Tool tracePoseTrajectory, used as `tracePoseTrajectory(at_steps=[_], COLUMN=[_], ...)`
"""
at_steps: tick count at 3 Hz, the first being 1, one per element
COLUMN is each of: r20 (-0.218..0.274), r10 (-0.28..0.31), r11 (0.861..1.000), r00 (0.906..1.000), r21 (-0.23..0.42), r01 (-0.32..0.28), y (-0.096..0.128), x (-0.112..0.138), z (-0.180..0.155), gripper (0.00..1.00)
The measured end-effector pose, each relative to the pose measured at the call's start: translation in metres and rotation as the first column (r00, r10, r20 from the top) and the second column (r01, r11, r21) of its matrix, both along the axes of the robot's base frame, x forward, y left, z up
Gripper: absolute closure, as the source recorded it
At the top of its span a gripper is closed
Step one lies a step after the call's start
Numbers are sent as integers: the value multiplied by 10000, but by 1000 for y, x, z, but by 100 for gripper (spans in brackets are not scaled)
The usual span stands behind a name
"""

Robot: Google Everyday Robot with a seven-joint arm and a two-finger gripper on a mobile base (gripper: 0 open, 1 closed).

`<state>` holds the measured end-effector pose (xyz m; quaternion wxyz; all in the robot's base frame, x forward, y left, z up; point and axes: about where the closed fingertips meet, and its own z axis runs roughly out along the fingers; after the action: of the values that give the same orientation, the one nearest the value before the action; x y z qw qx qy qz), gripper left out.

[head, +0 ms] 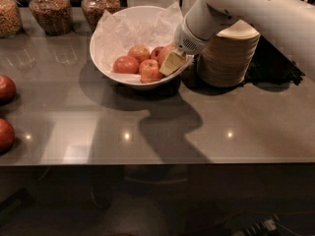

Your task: Pick apple from white bowl

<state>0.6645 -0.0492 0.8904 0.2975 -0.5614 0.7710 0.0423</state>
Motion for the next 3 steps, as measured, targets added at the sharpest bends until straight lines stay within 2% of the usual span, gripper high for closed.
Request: tracePoseTrajectory(at_steps=[1,2,3], r20=[23,206,633], r10=[192,416,723], r11=[9998,9991,9974], r00=[9998,9989,9954], r21=[-79,-123,-108], r01=[-192,-414,-718], y=[6,13,20], x=[-4,-5,-3], z=[9,23,45], gripper=[84,100,100])
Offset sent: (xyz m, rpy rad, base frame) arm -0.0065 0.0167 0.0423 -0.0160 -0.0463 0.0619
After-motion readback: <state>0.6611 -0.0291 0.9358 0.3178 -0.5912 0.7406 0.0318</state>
